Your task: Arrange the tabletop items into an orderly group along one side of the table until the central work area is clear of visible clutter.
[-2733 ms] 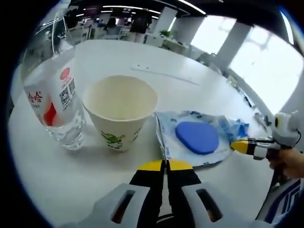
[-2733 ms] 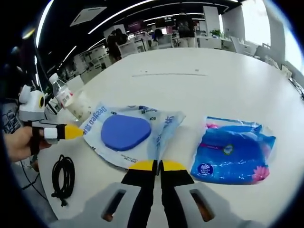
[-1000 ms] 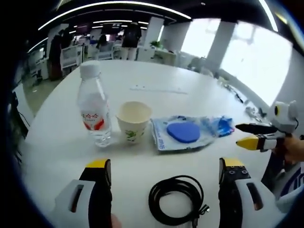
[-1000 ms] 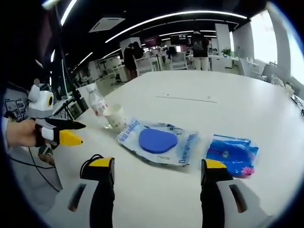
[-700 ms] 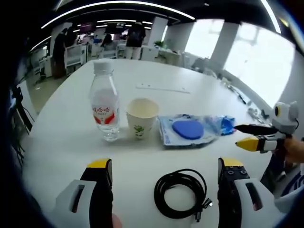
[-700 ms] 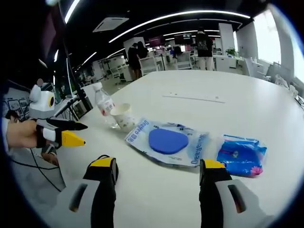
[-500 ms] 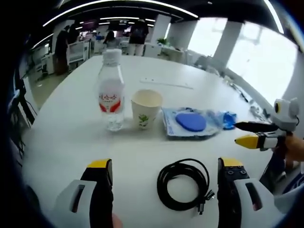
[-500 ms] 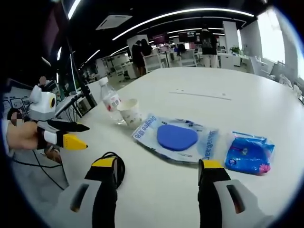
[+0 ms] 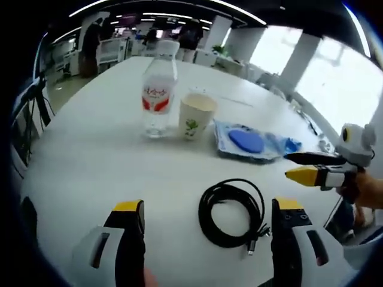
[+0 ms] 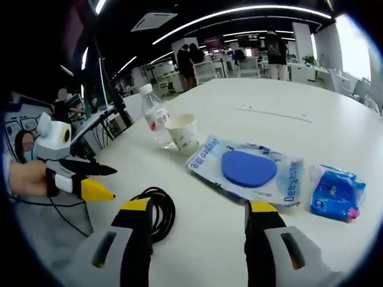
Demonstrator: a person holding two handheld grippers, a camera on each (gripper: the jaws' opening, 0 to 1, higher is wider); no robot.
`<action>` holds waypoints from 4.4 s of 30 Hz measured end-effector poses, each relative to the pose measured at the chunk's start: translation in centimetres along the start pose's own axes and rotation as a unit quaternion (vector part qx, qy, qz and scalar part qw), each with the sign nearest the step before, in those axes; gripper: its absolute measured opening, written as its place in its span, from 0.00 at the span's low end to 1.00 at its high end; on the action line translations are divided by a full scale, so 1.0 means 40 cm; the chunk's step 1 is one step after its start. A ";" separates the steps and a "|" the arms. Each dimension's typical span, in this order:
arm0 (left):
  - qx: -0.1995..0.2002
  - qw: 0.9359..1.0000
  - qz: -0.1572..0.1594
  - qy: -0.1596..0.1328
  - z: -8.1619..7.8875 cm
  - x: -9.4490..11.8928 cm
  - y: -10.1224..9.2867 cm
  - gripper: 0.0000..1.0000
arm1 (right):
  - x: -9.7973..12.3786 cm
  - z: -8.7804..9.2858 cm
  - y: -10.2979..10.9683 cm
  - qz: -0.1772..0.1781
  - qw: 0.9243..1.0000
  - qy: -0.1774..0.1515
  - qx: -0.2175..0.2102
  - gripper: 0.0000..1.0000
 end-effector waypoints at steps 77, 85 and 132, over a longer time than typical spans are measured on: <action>0.063 0.996 0.012 0.058 -0.014 0.023 -0.077 0.00 | -0.047 0.024 0.099 -0.076 0.989 0.037 -0.123 0.00; 0.057 0.997 0.023 0.045 -0.046 0.033 -0.105 0.00 | 0.004 0.001 0.093 -0.069 0.990 0.020 -0.125 0.00; -0.102 0.966 0.192 0.138 -0.094 -0.180 -0.603 0.00 | 0.394 0.114 -0.255 0.092 0.959 -0.068 -0.258 0.00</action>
Point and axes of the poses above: the point that each gripper's makers call its tool centre point, and the gripper's own axes: x roughly backward along the fingers, y roughly to its left, z roughly out of its underside, the point moved 7 cm from there along x, roughly backward along the fingers, and after that the axes turned 4 degrees about -z, right-handed, at the moved point
